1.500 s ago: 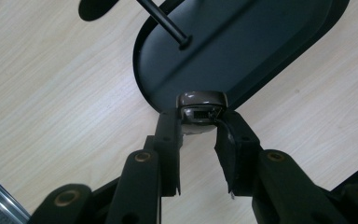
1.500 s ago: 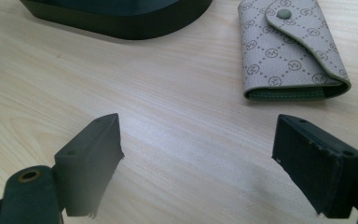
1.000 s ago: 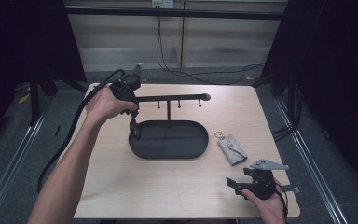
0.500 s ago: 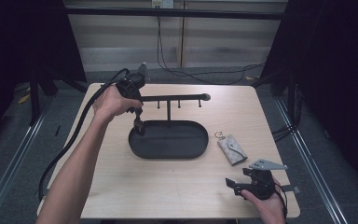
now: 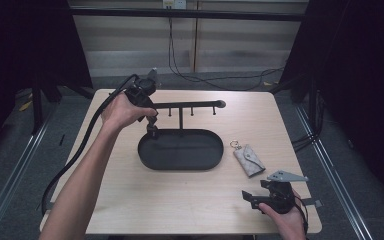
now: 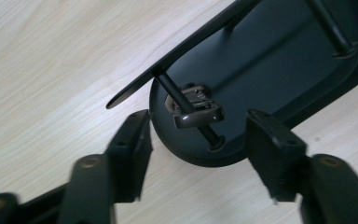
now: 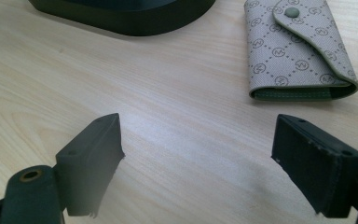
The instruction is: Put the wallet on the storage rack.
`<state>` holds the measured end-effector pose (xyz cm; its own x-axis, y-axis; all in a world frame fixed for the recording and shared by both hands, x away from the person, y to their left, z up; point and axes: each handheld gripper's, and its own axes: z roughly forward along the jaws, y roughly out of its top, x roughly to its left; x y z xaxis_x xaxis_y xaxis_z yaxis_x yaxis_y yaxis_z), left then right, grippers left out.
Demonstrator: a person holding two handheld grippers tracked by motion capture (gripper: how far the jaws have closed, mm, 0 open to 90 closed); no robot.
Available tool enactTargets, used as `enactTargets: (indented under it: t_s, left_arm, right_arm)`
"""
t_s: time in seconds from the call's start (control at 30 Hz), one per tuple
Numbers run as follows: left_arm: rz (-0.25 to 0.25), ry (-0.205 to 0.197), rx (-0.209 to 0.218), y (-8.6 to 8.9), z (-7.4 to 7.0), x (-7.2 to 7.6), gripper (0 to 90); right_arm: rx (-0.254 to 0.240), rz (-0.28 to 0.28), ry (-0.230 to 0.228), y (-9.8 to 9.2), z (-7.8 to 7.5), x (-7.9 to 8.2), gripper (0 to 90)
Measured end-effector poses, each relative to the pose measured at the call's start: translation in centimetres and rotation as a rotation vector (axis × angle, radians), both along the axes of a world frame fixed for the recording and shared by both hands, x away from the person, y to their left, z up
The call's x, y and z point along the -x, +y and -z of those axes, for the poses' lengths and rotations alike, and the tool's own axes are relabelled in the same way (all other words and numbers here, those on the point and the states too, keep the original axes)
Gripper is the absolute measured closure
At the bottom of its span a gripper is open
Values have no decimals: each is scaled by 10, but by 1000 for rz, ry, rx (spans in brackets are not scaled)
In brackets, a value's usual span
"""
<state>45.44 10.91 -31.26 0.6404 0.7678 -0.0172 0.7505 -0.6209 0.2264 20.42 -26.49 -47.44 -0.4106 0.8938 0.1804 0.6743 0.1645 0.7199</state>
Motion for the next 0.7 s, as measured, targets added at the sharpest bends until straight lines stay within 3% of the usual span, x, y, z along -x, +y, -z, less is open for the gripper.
enactTargets:
  t_s: [0.3,0.4,0.47,0.7]
  left_arm:
    - [-20,-21,89,21,-3,7,256]
    - [-16,-41,154,29,-2,13,233]
    - [-19,-55,168,33,-1,18,268]
    - [-9,-81,254,51,3,31,212]
  right_arm:
    - [4,-2,2,0,0,0,159]
    - [5,-1,3,1,0,-1,159]
    - [6,0,1,1,0,0,159]
    - [8,2,0,1,-1,1,161]
